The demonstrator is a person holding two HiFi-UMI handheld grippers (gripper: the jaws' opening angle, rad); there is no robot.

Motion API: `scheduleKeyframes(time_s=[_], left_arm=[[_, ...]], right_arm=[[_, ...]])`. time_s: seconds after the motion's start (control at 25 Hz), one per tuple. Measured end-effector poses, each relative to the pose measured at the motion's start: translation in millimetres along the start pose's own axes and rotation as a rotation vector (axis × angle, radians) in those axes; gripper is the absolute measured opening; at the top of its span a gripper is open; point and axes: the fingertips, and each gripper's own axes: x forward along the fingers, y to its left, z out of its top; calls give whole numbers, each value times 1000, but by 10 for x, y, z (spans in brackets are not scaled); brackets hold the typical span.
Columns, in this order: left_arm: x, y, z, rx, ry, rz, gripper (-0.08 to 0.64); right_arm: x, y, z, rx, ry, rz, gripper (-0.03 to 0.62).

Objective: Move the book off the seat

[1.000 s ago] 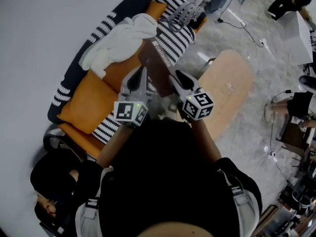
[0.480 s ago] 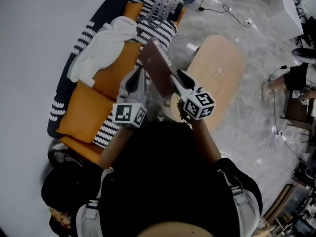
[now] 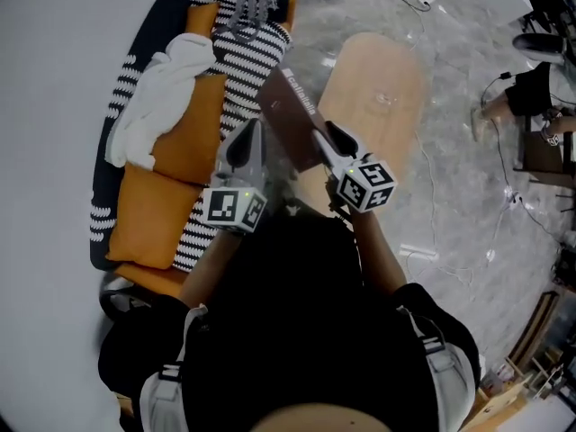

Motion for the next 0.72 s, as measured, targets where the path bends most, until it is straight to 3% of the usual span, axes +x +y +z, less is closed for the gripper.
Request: scheduleKeyframes(time_s=[0.36, 0.72], left_arm=[[279, -361, -104, -7, 50, -124, 6], [566, -587, -213, 1, 112, -319, 6]], right_arm=[[-382, -377, 16, 57, -42, -131, 150], [-630, -525, 35, 108, -96, -313, 150]])
